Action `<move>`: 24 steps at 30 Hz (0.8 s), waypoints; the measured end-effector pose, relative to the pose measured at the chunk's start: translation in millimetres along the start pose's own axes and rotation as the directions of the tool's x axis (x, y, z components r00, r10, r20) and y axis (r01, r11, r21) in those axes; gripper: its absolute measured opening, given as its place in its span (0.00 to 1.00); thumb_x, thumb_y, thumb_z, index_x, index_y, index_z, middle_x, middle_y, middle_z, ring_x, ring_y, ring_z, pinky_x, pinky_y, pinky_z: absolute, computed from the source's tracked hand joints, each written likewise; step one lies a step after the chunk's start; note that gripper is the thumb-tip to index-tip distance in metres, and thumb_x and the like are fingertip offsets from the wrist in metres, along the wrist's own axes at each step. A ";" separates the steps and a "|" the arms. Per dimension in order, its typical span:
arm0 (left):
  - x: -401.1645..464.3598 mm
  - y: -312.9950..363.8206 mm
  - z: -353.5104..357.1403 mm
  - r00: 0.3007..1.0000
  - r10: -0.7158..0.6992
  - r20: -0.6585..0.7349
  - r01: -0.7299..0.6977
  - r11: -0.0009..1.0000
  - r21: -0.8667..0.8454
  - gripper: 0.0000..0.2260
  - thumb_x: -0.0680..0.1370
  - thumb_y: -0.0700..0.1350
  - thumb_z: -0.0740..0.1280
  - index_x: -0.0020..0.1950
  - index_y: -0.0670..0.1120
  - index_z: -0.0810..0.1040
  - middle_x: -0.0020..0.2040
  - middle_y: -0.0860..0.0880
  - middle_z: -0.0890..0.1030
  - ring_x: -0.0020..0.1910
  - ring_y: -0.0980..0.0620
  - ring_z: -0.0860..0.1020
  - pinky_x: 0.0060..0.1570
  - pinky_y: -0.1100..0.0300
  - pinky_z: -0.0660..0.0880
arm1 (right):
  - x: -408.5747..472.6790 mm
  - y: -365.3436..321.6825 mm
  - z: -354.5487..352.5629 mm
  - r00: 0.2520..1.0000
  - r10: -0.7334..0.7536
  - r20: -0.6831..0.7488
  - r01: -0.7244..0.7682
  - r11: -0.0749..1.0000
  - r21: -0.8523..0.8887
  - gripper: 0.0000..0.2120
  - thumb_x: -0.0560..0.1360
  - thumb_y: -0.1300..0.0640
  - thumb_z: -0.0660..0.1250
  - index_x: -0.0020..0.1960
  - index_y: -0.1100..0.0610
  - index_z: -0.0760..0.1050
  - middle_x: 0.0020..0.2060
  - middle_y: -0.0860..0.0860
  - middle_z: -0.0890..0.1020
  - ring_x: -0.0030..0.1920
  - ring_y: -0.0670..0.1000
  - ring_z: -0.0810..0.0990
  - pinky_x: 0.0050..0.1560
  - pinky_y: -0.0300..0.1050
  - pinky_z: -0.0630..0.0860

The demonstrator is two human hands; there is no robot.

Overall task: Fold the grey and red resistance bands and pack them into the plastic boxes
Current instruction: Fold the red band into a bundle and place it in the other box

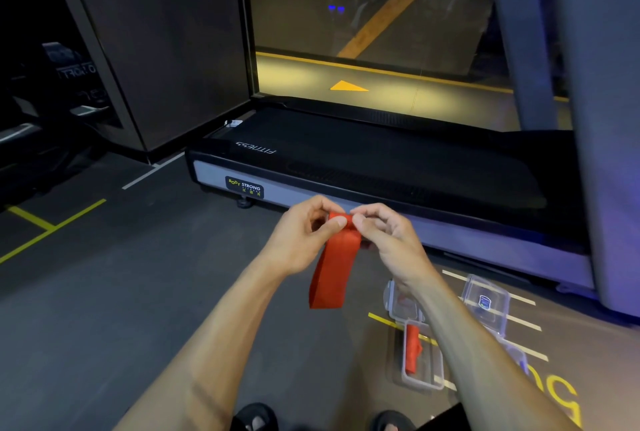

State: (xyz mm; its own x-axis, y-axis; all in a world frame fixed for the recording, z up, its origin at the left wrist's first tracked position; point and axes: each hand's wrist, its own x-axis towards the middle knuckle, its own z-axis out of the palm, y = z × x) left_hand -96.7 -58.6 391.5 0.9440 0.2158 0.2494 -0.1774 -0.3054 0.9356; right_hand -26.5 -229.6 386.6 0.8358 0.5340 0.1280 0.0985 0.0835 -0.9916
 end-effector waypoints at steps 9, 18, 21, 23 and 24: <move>0.3 -0.7 2.3 0.998 -0.048 0.042 0.051 0.997 -0.049 0.07 0.81 0.49 0.69 0.54 0.46 0.79 0.49 0.40 0.83 0.47 0.47 0.82 0.54 0.39 0.81 | 2.3 0.0 -2.5 0.991 -0.124 -0.043 0.119 0.987 -0.105 0.04 0.78 0.63 0.72 0.52 0.63 0.81 0.47 0.60 0.85 0.46 0.49 0.82 0.51 0.41 0.79; 2.7 -2.7 -1.1 0.997 -0.070 0.013 0.070 0.997 -0.012 0.07 0.79 0.50 0.71 0.50 0.48 0.81 0.45 0.45 0.85 0.46 0.40 0.84 0.53 0.37 0.80 | 0.0 0.8 -3.0 0.996 -0.091 -0.007 0.089 0.991 -0.104 0.06 0.77 0.66 0.72 0.53 0.59 0.81 0.47 0.51 0.86 0.50 0.47 0.83 0.55 0.42 0.79; 3.3 -3.6 -1.8 0.999 -0.045 -0.001 0.045 0.999 0.004 0.05 0.79 0.46 0.73 0.51 0.46 0.81 0.46 0.43 0.85 0.44 0.46 0.83 0.54 0.41 0.80 | -0.7 0.3 -1.9 0.999 -0.037 0.000 0.037 0.998 -0.042 0.08 0.78 0.67 0.71 0.55 0.60 0.80 0.48 0.54 0.85 0.48 0.46 0.84 0.51 0.41 0.79; 3.2 -3.2 -0.9 1.000 -0.030 0.004 0.030 1.000 -0.003 0.04 0.80 0.44 0.72 0.51 0.45 0.81 0.45 0.45 0.85 0.43 0.49 0.82 0.53 0.45 0.79 | -0.8 -0.2 -1.8 0.999 -0.037 -0.008 0.037 0.998 -0.049 0.08 0.77 0.66 0.71 0.56 0.61 0.80 0.48 0.56 0.85 0.48 0.47 0.84 0.52 0.41 0.79; 2.9 -2.3 0.3 0.999 -0.031 0.012 0.031 0.999 -0.026 0.04 0.80 0.45 0.72 0.52 0.45 0.81 0.44 0.46 0.84 0.42 0.50 0.81 0.52 0.46 0.79 | -0.4 -0.1 -1.9 0.999 -0.050 -0.018 0.048 0.997 -0.061 0.08 0.77 0.66 0.72 0.56 0.62 0.80 0.49 0.56 0.85 0.49 0.47 0.83 0.53 0.41 0.79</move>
State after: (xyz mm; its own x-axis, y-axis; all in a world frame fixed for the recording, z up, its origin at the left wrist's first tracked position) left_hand -93.4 -57.6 390.0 0.9523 0.2139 0.2176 -0.1553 -0.2743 0.9490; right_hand -25.8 -231.5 386.6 0.8396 0.5137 0.1766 0.1715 0.0579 -0.9835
